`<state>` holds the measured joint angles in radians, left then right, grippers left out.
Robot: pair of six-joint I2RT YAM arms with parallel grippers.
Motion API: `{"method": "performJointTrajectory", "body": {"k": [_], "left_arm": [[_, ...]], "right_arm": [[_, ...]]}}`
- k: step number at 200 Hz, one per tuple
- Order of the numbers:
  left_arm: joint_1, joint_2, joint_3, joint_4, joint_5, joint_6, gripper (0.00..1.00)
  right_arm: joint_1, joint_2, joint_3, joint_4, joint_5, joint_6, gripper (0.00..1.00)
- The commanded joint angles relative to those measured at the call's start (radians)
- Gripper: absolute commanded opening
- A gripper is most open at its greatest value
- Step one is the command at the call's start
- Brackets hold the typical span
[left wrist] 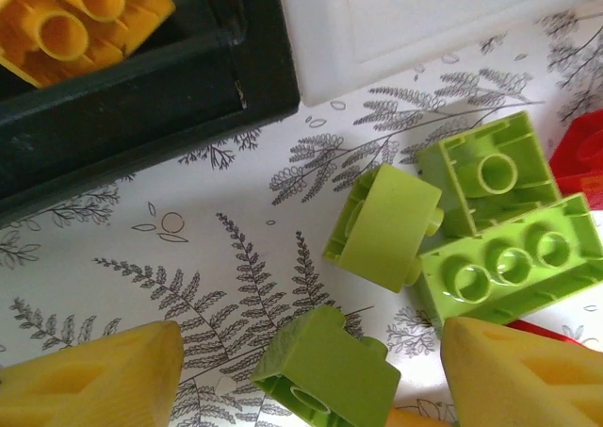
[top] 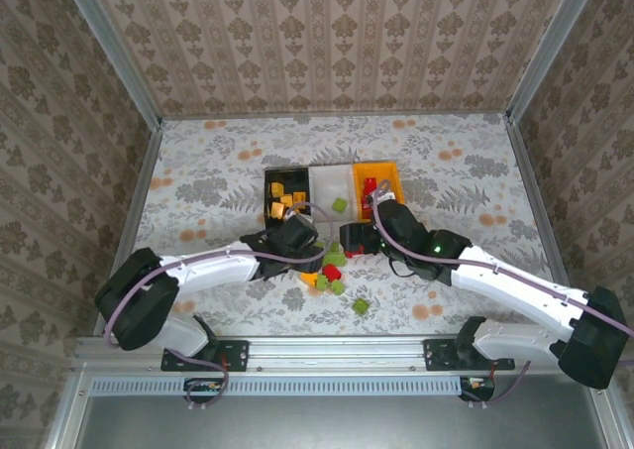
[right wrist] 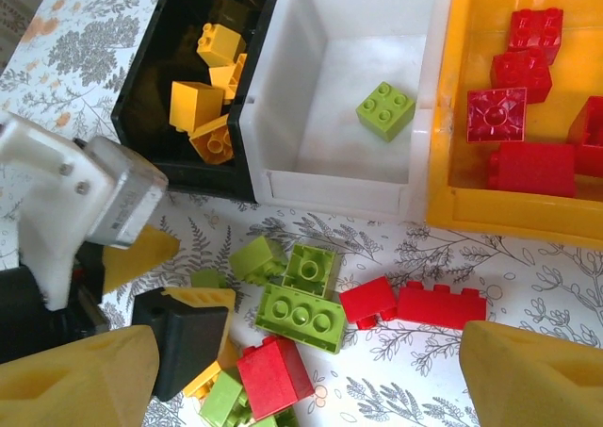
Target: Sort the legos into containers by color
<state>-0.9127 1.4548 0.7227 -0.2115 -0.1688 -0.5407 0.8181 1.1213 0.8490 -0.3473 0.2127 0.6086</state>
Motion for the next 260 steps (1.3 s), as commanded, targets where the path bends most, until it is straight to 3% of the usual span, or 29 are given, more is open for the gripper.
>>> {"method": "performJointTrajectory", "body": {"k": [1, 29, 78, 141, 205, 260], "left_arm": [[0.005, 0.045, 0.013, 0.003, -0.021, 0.029, 0.73], [0.005, 0.086, 0.010, 0.038, -0.023, 0.038, 0.70], [0.005, 0.096, 0.003, 0.058, -0.012, 0.051, 0.53], [-0.004, -0.003, -0.031, 0.020, -0.022, 0.022, 0.37], [-0.016, -0.152, 0.030, -0.075, -0.029, 0.030, 0.35], [0.054, 0.031, 0.299, -0.035, 0.041, 0.105, 0.35]], "right_arm": [[-0.008, -0.044, -0.016, -0.019, 0.033, 0.015, 0.85], [-0.014, -0.067, -0.016, -0.026, 0.036, 0.015, 0.85], [-0.021, -0.095, -0.025, -0.033, 0.042, 0.017, 0.86], [-0.031, -0.094, -0.036, -0.029, 0.048, 0.026, 0.86], [-0.057, -0.127, -0.055, -0.044, 0.075, 0.037, 0.86], [-0.080, -0.170, -0.105, -0.061, 0.083, 0.064, 0.86]]}}
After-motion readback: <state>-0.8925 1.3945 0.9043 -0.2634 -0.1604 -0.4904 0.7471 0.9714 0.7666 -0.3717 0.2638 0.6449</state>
